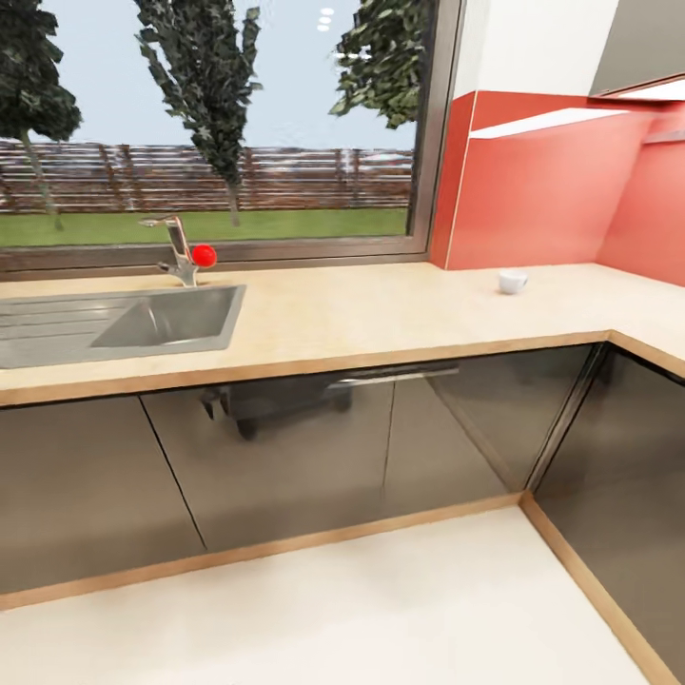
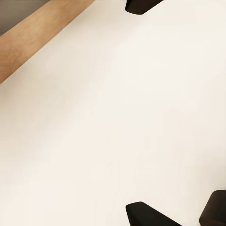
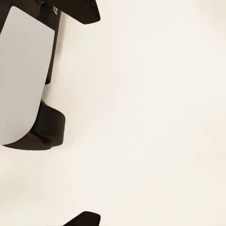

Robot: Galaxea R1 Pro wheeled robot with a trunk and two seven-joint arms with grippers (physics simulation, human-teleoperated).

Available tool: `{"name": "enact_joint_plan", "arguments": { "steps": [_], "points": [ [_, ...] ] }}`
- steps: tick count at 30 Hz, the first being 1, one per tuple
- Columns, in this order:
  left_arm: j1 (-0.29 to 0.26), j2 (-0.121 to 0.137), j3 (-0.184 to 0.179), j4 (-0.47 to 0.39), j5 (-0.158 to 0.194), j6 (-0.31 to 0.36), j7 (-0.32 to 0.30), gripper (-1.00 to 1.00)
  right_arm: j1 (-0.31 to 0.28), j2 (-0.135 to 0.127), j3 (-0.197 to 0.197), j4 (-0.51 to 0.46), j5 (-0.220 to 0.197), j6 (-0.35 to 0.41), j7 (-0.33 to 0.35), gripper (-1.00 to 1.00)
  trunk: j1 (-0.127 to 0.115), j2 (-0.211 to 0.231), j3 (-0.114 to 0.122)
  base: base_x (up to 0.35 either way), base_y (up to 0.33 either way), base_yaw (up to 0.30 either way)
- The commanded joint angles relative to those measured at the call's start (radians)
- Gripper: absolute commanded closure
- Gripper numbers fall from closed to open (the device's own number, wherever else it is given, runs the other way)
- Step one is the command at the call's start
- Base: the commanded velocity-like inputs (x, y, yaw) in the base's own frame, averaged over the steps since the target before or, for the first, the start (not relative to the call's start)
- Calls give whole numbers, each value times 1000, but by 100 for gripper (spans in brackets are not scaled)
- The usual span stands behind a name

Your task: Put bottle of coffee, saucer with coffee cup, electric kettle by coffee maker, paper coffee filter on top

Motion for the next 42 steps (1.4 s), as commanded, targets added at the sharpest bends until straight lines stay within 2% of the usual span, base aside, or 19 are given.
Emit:
{"name": "enact_joint_plan", "arguments": {
  "steps": [1,14,21,31,41,42],
  "points": [
    [-1,0,-1,2,4,-2,-4,-100,0,-1,8,1,-6,-6,2,-100,0,0,-1,0,-178,156],
    [-1,0,-3,2,4,-2,-2,-100,0,-1,7,2,-6,-6,2,-100,0,0,-1,12,-285,24],
    [-1,-1,-4,2,4,-2,40,-100,0,-1,7,2,-6,-5,2,-100,0,0,-1,134,-260,28],
    [-1,-1,-4,2,4,-2,46,-100,0,-1,7,1,-6,-5,2,-100,0,0,-1,29,-38,212],
    [-1,-1,-3,2,4,-2,46,-100,0,-1,5,1,-7,-5,2,-100,0,0,-1,1,-1,35],
    [-1,-10,-2,2,4,-2,47,-100,0,-2,-1,1,-7,-4,1,-100,0,0,-1,0,0,2]
  ]
}}
